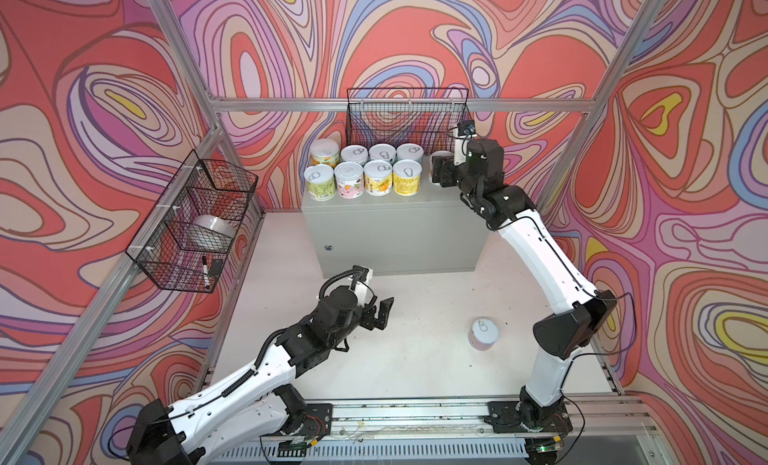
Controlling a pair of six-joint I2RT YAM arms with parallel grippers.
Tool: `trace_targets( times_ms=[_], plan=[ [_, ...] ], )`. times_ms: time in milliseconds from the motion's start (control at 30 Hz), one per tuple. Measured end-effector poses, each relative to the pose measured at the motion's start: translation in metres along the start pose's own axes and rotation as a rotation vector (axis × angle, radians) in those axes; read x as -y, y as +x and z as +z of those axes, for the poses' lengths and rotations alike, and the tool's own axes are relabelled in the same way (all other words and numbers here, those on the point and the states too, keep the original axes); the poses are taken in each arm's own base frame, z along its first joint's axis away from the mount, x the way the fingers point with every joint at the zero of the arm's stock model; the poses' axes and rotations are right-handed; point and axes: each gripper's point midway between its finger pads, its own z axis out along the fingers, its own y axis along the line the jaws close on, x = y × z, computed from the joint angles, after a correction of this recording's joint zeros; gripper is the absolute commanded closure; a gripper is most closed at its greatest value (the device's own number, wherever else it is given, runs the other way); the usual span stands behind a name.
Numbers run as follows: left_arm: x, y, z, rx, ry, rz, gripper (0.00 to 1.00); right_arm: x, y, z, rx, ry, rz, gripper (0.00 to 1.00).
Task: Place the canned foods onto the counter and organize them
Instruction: 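Lower the orange-labelled can onto the box top beside the row, open right gripper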
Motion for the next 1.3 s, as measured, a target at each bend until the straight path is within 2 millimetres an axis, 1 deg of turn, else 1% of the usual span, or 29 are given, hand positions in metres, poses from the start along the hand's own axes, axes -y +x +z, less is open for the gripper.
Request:
trace_targets(
  times_ms=[33,100,167,200,233,267,300,333,567,733,933,1033,1200,1300],
  plan=[
    [0.000,0.000,0.000,0.000,0.000,0.000,0.00,0.001,-0.005,-0.008,0.012,-0.008,0.008,0.14],
    [0.000,0.000,0.000,0.000,0.000,0.000,0.00,0.002,-0.020,-0.030,0.053,-0.032,0.033,0.17],
    [0.000,0.000,0.000,0.000,0.001,0.000,0.00,0.003,-0.027,-0.046,0.078,-0.051,0.050,0.25],
    [0.001,0.000,0.001,0.002,0.002,-0.001,0.00,0.004,-0.029,-0.053,0.086,-0.059,0.059,0.30],
    [0.001,-0.001,0.002,0.004,0.005,-0.001,0.00,0.004,-0.030,-0.057,0.091,-0.066,0.069,0.39],
    [0.001,-0.001,0.003,0.003,0.005,-0.001,0.00,0.004,-0.028,-0.060,0.092,-0.070,0.079,0.51],
    [0.002,0.000,0.003,0.001,0.005,-0.001,0.00,0.004,-0.026,-0.061,0.089,-0.073,0.077,0.59],
    [0.002,0.000,0.004,-0.001,0.005,0.000,0.00,0.003,-0.020,-0.060,0.076,-0.075,0.082,0.63],
    [0.002,0.000,0.006,0.000,0.007,0.001,0.00,-0.005,0.028,-0.036,-0.041,-0.094,0.096,0.60],
    [0.002,0.000,0.005,0.001,0.008,0.002,0.00,-0.005,0.042,-0.021,-0.074,-0.097,0.105,0.60],
    [0.002,-0.003,0.003,0.014,0.007,0.000,0.00,0.001,0.061,0.009,-0.121,-0.091,0.116,0.60],
    [0.002,-0.005,0.002,0.020,0.008,-0.001,0.00,0.004,0.068,0.021,-0.137,-0.090,0.121,0.60],
    [0.001,-0.004,0.002,0.018,0.005,-0.001,0.00,0.005,0.066,0.038,-0.127,-0.099,0.127,0.60],
    [0.001,-0.004,0.002,0.019,0.004,-0.001,0.00,0.002,0.065,0.042,-0.122,-0.116,0.128,0.60]
  ],
)
